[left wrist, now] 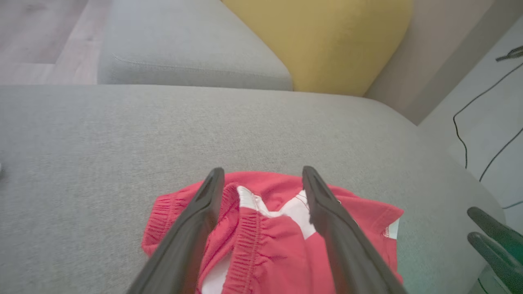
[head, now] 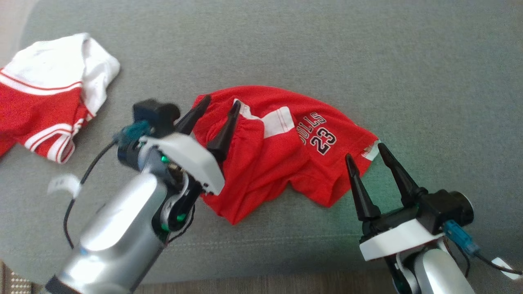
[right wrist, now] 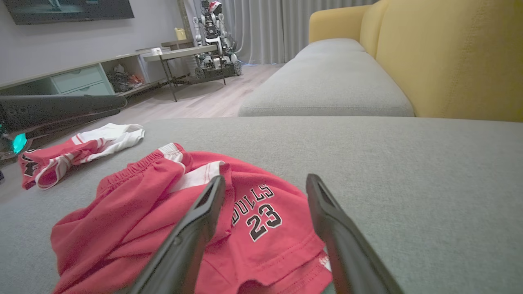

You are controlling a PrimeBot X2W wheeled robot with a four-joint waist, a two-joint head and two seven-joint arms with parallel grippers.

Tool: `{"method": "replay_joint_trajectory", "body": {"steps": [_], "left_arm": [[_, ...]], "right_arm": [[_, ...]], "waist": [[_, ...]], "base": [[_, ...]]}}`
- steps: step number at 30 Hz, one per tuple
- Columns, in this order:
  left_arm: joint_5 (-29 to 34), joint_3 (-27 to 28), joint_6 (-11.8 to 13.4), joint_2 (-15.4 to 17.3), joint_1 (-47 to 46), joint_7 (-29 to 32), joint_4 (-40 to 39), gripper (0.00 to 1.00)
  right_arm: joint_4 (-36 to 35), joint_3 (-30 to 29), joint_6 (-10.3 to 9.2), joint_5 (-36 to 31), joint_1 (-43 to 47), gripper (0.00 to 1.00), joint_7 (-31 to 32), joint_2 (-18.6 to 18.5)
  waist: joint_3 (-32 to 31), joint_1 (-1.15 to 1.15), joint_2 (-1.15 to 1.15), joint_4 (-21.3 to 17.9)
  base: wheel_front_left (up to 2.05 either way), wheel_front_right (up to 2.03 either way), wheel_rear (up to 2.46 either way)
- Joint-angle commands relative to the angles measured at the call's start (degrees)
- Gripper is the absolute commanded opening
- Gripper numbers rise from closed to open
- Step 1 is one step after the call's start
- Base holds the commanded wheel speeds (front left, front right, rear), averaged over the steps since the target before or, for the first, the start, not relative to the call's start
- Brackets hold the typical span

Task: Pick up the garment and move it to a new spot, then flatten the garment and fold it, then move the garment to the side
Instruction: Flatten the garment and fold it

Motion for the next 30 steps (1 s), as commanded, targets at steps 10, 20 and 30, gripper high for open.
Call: {"method": "replay_joint_trajectory", "body": {"steps": [10,20,30], "left_arm": [[5.89,-2.83,0.41,4.35,-8.61,8.14,1.80,1.00],[4.74,-3.84,-0.16,4.87,-8.81,11.54,2.33,0.80],[-1.28,-0.38,-6.50,2.01,-10.45,6.20,2.28,0.00]], "right_arm": [[-2.85,0.94,-0.01,1.29,-2.16,1.00,-0.31,-0.44],[-3.23,1.02,-0.01,2.61,-3.06,1.00,-0.31,-0.44],[-3.48,1.44,-0.01,4.29,-3.89,1.00,-0.31,-0.44]], "waist": [[3.15,0.00,0.00,-2.97],[4.35,0.00,0.00,-3.01],[4.05,0.00,0.00,-5.88]], "base": [[0.00,0.00,0.00],[0.00,0.00,0.00],[0.00,0.00,0.00]]}}
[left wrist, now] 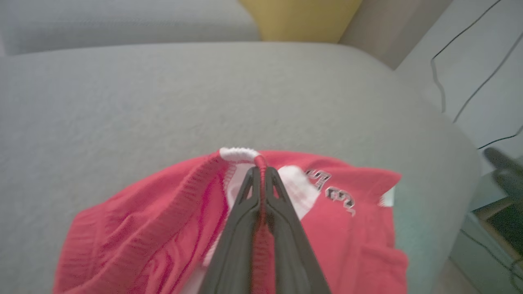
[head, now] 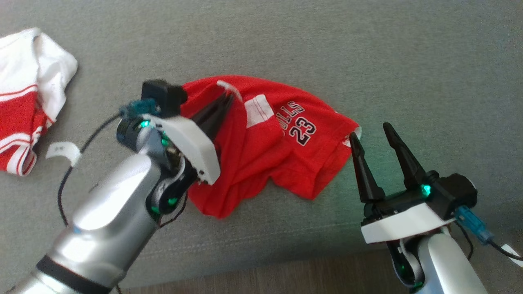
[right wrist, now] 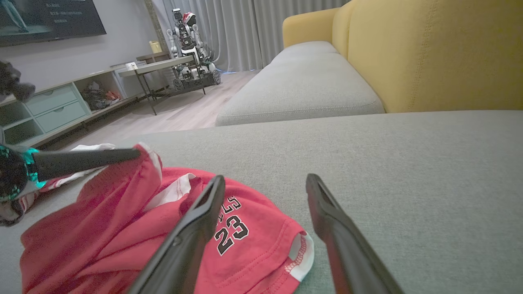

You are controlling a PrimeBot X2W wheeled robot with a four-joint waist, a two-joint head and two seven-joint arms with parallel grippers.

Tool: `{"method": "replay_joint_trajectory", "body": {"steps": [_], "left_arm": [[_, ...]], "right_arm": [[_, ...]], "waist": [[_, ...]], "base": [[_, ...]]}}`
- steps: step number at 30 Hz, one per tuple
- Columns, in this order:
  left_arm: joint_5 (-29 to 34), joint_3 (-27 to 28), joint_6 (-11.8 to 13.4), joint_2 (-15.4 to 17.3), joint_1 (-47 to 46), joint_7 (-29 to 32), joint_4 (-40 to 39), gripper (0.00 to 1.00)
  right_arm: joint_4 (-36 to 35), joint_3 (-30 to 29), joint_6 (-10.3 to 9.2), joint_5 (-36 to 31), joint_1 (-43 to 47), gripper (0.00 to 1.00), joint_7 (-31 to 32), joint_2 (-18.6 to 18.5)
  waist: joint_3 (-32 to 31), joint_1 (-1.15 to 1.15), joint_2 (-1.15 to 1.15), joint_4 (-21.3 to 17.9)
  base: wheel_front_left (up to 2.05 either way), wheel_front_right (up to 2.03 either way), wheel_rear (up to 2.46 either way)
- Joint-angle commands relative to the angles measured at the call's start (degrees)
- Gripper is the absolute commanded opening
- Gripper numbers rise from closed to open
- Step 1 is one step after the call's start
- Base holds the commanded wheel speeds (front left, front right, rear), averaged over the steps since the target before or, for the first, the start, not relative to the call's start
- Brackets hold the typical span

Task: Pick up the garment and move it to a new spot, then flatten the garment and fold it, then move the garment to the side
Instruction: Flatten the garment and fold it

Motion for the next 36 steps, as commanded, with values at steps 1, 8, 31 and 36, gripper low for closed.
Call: {"method": "replay_joint_trajectory", "body": {"steps": [1,8,31,36], "left_arm": [[-0.89,3.07,-1.05,0.43,-3.95,-0.98,-2.56,0.00],[-8.82,7.51,-5.86,-5.33,-13.34,0.59,-6.92,0.00],[-15.54,10.34,-5.45,5.44,22.00,-5.92,-16.80,0.00],[-13.39,6.56,-6.70,4.56,25.85,-7.37,-12.87,0.45]], "right_arm": [[-1.76,1.44,-0.01,0.47,-0.65,1.00,-0.29,-0.42],[-1.63,2.19,-0.01,2.65,-0.85,1.00,-0.29,-0.42],[-1.02,-2.97,-0.01,-2.03,5.12,1.00,-0.29,-0.42],[-0.99,-3.68,-0.01,-2.69,4.29,1.00,-0.29,-0.42]], "waist": [[-0.43,0.00,0.00,-0.71],[-2.75,0.00,0.00,-4.32],[-7.56,0.00,0.00,3.56],[-7.38,0.00,0.00,7.10]], "base": [[0.00,0.00,0.00],[0.00,0.00,0.00],[0.00,0.00,0.00],[0.00,0.00,0.00]]}}
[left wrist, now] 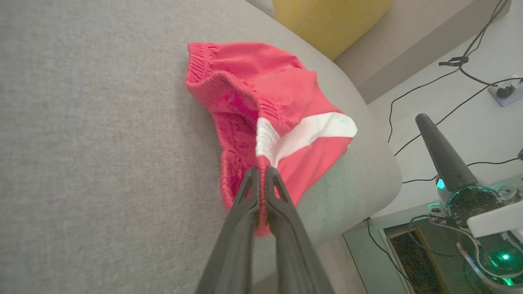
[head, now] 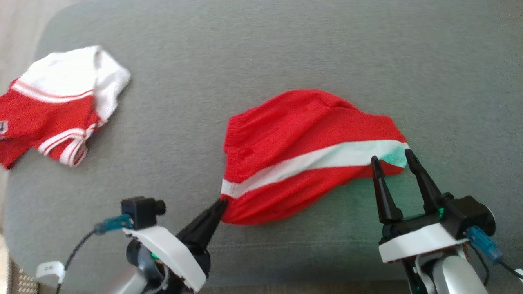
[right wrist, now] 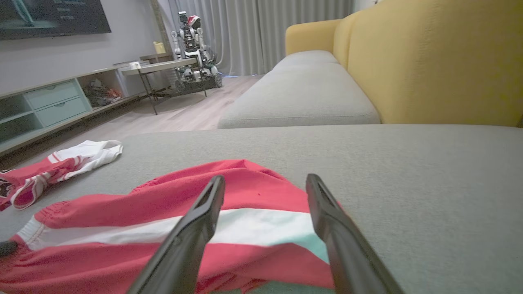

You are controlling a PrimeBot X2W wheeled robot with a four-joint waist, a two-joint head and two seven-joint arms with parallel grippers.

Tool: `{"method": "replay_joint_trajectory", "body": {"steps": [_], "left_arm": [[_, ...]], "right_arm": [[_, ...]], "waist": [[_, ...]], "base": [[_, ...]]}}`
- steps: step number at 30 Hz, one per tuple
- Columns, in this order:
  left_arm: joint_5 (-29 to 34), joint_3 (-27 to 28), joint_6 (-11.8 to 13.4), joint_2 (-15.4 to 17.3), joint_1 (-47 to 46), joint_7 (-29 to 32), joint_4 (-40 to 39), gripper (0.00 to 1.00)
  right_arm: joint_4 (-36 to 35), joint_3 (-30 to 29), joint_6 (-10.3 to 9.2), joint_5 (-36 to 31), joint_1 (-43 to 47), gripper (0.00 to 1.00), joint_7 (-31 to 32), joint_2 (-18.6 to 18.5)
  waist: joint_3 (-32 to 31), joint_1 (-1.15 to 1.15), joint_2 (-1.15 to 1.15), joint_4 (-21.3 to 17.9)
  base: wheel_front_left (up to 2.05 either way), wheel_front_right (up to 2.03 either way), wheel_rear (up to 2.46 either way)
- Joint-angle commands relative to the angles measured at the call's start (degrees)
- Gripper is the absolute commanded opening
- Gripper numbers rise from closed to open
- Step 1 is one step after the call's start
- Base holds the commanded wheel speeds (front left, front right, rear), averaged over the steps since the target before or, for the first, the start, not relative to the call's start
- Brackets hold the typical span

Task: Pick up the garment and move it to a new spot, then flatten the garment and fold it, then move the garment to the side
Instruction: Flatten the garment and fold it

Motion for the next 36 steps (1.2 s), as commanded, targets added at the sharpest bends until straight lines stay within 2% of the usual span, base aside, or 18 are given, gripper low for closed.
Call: {"method": "replay_joint_trajectory", "body": {"steps": [1,2,11,17,22,24,25,26,27,33,36], "left_arm": [[0.63,1.34,-0.36,0.57,-1.78,-0.36,-1.05,0.76],[0.94,0.73,-0.59,0.55,-1.77,-0.06,-0.78,1.00],[5.28,-0.89,-0.11,1.52,-5.06,0.56,1.00,1.00],[6.68,-1.49,1.54,2.65,-6.42,2.77,2.14,1.00],[6.82,-1.99,1.65,3.03,-7.18,4.16,3.31,1.00],[6.81,-2.11,1.38,3.16,-7.47,4.39,3.40,0.78],[6.79,-2.14,1.22,3.16,-7.62,4.40,3.35,0.49],[6.85,-2.17,1.12,3.19,-7.75,4.35,3.25,0.34],[6.93,-2.22,1.02,3.25,-7.86,4.32,3.15,0.00],[7.20,-1.17,1.81,4.73,-7.54,3.24,1.36,0.00],[7.00,0.74,2.86,5.98,-7.08,1.57,0.30,0.00]], "right_arm": [[-1.89,1.60,-0.01,-0.53,-1.79,1.00,-0.31,-0.44],[-1.90,1.81,-0.01,-0.47,-2.05,1.00,-0.31,-0.44],[-1.50,3.30,-0.01,0.22,-2.54,1.00,-0.31,-0.44],[-1.36,3.43,-0.01,1.06,-2.41,1.00,-0.31,-0.44],[-1.73,2.92,-0.01,1.10,-2.78,1.00,-0.31,-0.44],[-1.88,2.72,-0.01,1.03,-2.96,1.00,-0.31,-0.44],[-1.95,2.57,-0.01,1.01,-3.02,1.00,-0.31,-0.44],[-2.01,2.45,-0.01,0.99,-3.08,1.00,-0.31,-0.44],[-2.07,2.36,-0.01,0.97,-3.12,1.00,-0.31,-0.44],[-1.56,2.11,-0.01,1.44,-3.62,1.00,-0.31,-0.44],[4.08,0.59,-0.01,7.23,-3.85,1.00,-0.31,-0.44]], "waist": [[0.20,0.00,0.00,1.92],[0.19,0.00,0.00,2.27],[-0.16,0.00,0.00,2.40],[0.19,0.00,0.00,0.31],[1.13,0.00,0.00,-1.01],[1.59,0.00,0.00,-1.38],[1.75,0.00,0.00,-1.49],[1.92,0.00,0.00,-1.56],[2.06,0.00,0.00,-1.62],[2.54,0.00,0.00,-1.19],[2.31,0.00,0.00,-0.16]], "base": [[0.00,0.00,0.00],[0.00,0.00,0.00],[0.00,0.00,0.00],[0.00,0.00,0.00],[0.00,0.00,0.00],[0.00,0.00,0.00],[0.00,0.00,0.00],[0.00,0.00,0.00],[0.00,0.00,0.00],[0.00,0.00,0.00],[0.00,0.00,0.00]]}}
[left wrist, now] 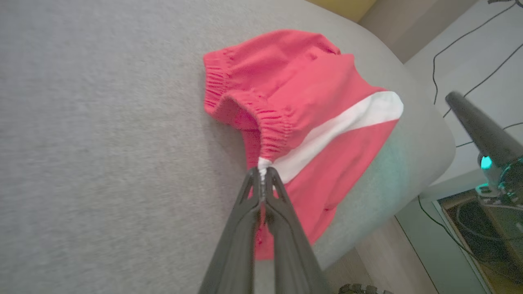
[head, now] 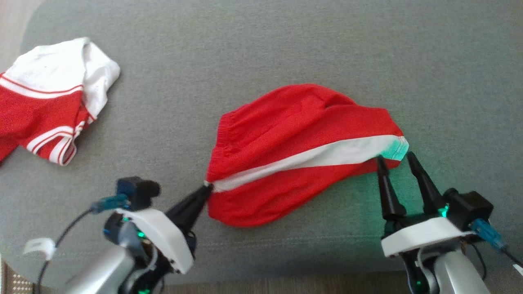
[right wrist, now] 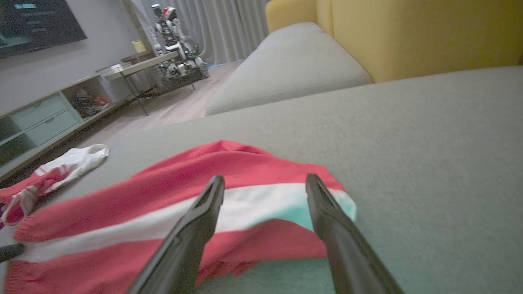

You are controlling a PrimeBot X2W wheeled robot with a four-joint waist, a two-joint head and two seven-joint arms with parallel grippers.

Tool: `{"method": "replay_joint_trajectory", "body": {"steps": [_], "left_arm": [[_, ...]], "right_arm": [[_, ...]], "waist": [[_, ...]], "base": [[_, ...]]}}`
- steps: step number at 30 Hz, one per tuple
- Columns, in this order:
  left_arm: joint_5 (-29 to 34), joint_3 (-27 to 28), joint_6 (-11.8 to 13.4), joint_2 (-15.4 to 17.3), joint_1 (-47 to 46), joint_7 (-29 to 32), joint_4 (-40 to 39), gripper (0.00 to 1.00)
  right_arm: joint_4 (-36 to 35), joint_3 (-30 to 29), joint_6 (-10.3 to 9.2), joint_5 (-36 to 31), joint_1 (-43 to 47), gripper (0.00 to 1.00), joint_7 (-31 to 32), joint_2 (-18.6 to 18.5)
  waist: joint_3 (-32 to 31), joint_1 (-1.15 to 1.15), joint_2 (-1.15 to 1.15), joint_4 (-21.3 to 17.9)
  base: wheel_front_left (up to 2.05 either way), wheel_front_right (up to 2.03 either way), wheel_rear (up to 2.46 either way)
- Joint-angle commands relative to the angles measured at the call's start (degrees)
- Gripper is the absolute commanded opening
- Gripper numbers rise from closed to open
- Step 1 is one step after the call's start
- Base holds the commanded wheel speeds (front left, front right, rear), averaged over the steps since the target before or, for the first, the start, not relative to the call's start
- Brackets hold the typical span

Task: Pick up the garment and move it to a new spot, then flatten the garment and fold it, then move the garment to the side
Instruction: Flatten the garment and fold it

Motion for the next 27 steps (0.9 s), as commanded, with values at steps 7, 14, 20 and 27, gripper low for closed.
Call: {"method": "replay_joint_trajectory", "body": {"steps": [7,14,20,27], "left_arm": [[-1.16,5.55,1.30,3.50,-0.94,-2.70,-2.09,0.00],[-0.70,5.50,1.16,3.48,-1.69,-3.21,-0.90,0.00],[-0.56,5.52,1.33,3.32,-2.01,-3.55,0.12,0.00],[-0.66,5.71,1.52,3.37,-2.17,-3.91,1.33,0.00]], "right_arm": [[10.31,0.62,-0.01,0.92,-5.51,1.00,-0.31,-0.50],[14.21,0.48,-0.01,-0.56,-8.93,1.00,-0.31,-0.50],[13.41,0.68,-0.01,-2.19,-8.65,1.00,-0.31,-0.50],[13.28,1.36,-0.01,-2.28,-8.15,1.00,-0.31,-0.50]], "waist": [[-0.67,0.00,0.00,2.90],[-0.51,0.00,0.00,3.78],[-0.40,0.00,0.00,3.90],[-0.49,0.00,0.00,3.33]], "base": [[0.00,0.00,0.00],[0.00,0.00,0.00],[0.00,0.00,0.00],[0.00,0.00,0.00]]}}
